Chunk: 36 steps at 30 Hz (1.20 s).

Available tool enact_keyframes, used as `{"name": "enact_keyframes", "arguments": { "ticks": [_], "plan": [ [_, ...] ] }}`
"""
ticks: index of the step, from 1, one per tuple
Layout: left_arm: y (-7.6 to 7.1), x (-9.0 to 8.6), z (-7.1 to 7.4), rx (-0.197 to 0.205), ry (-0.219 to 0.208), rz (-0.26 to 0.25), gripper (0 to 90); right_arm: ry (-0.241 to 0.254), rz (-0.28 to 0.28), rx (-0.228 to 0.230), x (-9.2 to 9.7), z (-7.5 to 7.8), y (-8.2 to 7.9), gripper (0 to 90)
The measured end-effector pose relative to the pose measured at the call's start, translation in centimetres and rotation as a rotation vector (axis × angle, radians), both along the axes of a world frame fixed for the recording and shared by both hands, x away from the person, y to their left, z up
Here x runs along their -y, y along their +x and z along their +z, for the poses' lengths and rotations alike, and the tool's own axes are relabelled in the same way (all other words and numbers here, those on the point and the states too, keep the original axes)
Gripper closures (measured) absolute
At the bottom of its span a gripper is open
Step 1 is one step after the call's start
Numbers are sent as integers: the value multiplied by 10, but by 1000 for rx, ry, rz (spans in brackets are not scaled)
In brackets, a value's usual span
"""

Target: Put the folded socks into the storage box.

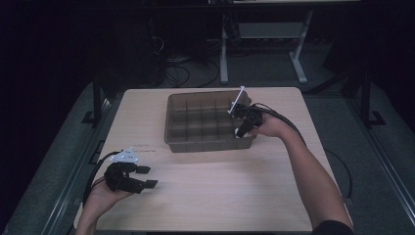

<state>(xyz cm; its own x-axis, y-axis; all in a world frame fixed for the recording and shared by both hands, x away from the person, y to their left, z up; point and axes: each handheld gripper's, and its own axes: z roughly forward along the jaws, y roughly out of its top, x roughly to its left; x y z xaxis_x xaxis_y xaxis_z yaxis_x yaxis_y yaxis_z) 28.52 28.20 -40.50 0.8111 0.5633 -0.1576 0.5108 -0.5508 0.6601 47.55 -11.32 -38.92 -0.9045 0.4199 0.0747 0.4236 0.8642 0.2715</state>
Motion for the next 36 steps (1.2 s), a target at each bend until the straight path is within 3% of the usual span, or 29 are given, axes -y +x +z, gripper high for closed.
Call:
{"name": "enact_keyframes", "arguments": {
  "ticks": [20, 36],
  "plan": [
    [0, 4, -1, -6, 5, -13, 361, 51, -30, 38, 15, 21, -7, 748],
    [-2, 3, 2, 0, -1, -10, 361, 77, -46, 54, 23, 29, -12, 725]
  ]
}}
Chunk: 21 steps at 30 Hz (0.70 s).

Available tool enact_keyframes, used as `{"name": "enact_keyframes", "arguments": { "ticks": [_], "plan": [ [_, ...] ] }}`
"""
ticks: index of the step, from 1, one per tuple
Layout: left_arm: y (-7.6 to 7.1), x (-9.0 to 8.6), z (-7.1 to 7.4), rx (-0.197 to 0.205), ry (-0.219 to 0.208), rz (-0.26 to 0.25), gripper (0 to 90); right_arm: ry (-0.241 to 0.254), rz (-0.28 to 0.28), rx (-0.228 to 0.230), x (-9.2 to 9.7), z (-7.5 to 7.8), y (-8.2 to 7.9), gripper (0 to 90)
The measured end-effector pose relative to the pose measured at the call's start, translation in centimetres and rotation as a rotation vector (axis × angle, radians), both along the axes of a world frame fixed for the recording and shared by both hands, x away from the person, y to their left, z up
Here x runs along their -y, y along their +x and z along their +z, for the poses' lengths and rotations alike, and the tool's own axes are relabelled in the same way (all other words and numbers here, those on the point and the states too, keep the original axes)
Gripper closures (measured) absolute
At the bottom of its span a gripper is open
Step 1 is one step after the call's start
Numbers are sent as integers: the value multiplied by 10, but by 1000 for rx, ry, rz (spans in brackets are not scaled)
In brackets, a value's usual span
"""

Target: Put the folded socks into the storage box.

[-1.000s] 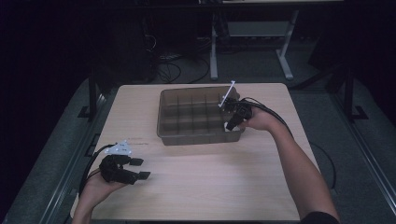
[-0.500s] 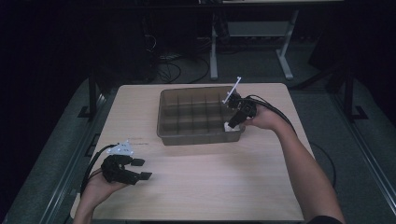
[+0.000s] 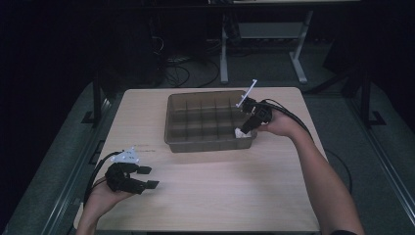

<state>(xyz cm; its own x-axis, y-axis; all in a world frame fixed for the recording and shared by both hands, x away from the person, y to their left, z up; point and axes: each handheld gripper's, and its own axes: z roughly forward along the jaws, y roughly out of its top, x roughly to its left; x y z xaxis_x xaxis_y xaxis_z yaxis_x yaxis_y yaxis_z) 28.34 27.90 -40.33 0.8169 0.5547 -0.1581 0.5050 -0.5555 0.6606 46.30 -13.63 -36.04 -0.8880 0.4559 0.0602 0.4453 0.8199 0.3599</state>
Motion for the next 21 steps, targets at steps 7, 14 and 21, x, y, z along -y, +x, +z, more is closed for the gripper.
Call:
{"name": "enact_keyframes", "arguments": {
  "ticks": [7, 14, 21],
  "plan": [
    [0, 0, 1, 6, -1, -1, 361, 9, -7, 7, 4, 4, -3, 716],
    [0, 1, 1, 4, 4, -1, 361, 14, -14, 14, 8, 6, -5, 712],
    [0, 1, -1, 0, 2, 2, 361, 22, -17, 15, 12, 7, -6, 711]
  ]
}}
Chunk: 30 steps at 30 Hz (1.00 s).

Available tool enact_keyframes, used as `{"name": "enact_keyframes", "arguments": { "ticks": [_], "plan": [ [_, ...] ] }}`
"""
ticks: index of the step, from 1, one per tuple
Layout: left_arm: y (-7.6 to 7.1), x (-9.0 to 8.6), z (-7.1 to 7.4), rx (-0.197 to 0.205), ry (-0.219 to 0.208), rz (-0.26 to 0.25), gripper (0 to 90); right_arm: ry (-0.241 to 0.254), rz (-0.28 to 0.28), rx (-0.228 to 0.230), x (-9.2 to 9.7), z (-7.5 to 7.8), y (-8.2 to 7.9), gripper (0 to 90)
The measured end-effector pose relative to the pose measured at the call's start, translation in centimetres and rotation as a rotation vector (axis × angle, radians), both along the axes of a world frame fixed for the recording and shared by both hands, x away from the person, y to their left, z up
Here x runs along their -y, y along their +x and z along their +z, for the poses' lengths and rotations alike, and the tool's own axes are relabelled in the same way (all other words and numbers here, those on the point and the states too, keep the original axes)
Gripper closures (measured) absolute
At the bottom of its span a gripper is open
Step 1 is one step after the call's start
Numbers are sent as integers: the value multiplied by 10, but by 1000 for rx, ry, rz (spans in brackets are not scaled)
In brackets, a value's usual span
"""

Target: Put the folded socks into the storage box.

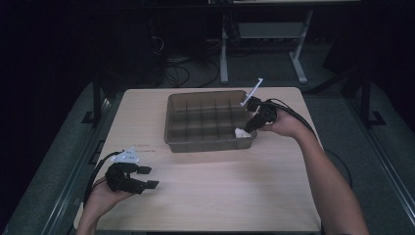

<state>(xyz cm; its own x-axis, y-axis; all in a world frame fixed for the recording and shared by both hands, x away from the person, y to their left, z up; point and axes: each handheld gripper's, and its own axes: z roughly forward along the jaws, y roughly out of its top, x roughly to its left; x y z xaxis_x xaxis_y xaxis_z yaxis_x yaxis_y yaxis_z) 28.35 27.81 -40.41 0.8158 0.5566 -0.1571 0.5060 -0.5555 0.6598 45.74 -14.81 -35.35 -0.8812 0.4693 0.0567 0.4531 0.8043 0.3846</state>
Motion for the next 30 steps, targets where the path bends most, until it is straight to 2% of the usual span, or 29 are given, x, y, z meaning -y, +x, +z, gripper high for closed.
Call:
{"name": "enact_keyframes", "arguments": {
  "ticks": [30],
  "plan": [
    [0, 0, -1, -4, -1, 3, 360, 8, -29, 11, 21, 9, -11, 680]
  ]
}}
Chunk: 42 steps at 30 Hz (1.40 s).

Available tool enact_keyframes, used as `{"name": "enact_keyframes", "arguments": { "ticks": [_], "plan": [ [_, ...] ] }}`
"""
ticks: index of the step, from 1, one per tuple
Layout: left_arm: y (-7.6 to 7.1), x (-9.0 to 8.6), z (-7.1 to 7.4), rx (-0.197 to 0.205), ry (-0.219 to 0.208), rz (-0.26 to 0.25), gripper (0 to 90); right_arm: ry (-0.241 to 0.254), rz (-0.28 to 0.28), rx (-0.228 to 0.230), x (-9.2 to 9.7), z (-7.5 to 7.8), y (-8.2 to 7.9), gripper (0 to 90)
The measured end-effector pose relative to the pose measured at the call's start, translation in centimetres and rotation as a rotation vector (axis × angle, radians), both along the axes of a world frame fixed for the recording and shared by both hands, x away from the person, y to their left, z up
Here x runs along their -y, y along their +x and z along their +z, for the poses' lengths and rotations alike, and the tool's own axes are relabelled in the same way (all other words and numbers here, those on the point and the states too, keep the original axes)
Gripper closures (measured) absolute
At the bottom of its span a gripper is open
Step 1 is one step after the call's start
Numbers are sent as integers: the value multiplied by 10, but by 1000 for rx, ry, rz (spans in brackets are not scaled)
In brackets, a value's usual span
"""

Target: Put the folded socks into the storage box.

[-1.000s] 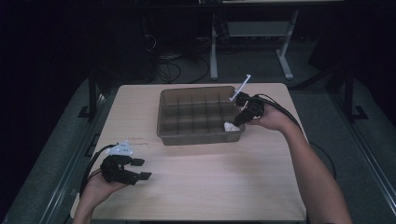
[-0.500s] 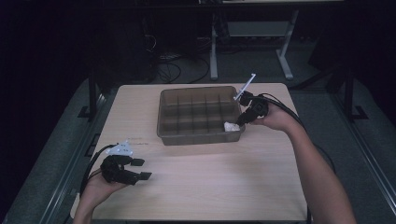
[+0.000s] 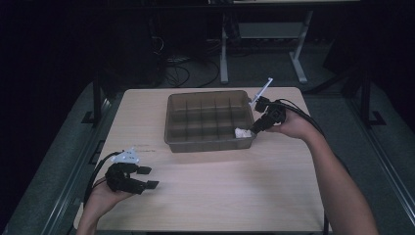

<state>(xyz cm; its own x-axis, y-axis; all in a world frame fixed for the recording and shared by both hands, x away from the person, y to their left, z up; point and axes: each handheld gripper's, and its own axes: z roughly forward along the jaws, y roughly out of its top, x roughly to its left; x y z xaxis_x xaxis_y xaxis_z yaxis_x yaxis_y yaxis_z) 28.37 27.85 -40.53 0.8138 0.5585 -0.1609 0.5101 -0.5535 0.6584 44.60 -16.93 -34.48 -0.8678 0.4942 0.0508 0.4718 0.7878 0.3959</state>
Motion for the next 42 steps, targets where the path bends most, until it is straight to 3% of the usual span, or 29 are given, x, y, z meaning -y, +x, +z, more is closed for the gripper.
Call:
{"name": "enact_keyframes", "arguments": {
  "ticks": [13, 42],
  "plan": [
    [0, 1, -2, -4, 3, -2, 355, 13, -24, 11, 15, 2, -10, 670],
    [0, 0, -3, -2, 10, 11, 326, 28, -49, -8, 36, -13, -28, 598]
  ]
}}
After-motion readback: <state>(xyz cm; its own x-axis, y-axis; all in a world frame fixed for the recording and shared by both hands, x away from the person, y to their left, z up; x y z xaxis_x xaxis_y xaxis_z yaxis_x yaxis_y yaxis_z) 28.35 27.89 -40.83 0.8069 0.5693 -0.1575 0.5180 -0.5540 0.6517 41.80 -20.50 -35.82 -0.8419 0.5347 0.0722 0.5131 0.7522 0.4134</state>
